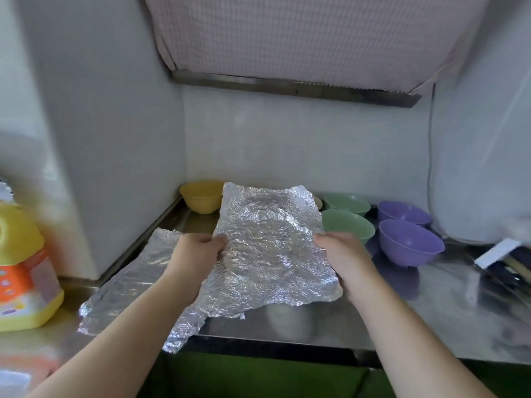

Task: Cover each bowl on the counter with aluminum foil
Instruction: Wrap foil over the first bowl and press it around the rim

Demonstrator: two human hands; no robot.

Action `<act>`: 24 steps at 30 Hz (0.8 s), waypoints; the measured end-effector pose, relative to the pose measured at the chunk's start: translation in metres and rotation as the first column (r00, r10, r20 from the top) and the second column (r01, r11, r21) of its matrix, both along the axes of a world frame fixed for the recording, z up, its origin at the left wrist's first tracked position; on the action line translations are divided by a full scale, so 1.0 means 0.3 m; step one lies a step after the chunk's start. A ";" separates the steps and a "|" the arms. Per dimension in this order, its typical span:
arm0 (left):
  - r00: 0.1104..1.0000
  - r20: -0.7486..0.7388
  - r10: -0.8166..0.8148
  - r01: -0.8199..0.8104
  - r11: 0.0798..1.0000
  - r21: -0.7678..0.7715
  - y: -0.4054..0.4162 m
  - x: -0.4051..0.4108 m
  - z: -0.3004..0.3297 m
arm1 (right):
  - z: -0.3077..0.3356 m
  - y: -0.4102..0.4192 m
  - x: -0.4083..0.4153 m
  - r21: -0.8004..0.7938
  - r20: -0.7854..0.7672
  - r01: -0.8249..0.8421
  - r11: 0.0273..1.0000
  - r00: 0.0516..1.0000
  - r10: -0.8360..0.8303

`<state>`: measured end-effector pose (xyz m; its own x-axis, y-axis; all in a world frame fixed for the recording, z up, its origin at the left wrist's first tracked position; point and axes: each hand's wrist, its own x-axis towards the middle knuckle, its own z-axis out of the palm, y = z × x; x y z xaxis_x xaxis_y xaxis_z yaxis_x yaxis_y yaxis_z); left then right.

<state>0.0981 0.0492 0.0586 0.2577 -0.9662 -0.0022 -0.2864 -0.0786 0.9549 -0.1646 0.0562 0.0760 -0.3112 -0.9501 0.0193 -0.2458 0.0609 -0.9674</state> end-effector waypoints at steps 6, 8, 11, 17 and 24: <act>0.991 0.108 -0.073 0.077 0.996 -0.033 -0.074 -0.176 -0.003 | -0.015 -0.012 -0.160 -0.010 -0.181 0.122 0.993 0.976 -0.122; 0.986 0.138 -0.089 0.093 0.995 -0.024 -0.099 -0.210 -0.021 | -0.033 -0.019 -0.192 -0.013 -0.222 0.114 0.993 0.968 -0.114; 0.966 0.239 -0.103 0.106 0.994 0.002 -0.135 -0.246 -0.065 | -0.081 -0.040 -0.222 0.021 -0.290 0.144 0.989 0.948 -0.132; 0.927 0.330 -0.177 0.149 0.983 0.110 -0.169 -0.280 -0.114 | -0.133 -0.071 -0.234 0.159 -0.373 0.171 0.972 0.922 -0.101; 0.942 0.265 -0.204 0.167 0.973 0.156 -0.208 -0.308 -0.132 | -0.140 -0.087 -0.249 0.206 -0.246 0.145 0.968 0.965 -0.092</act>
<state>0.0056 -0.0132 0.0189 0.0819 -0.9930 -0.0849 -0.5600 -0.1163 0.8203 -0.2394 0.0301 0.0339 -0.4337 -0.8954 -0.1006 -0.4405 0.3080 -0.8433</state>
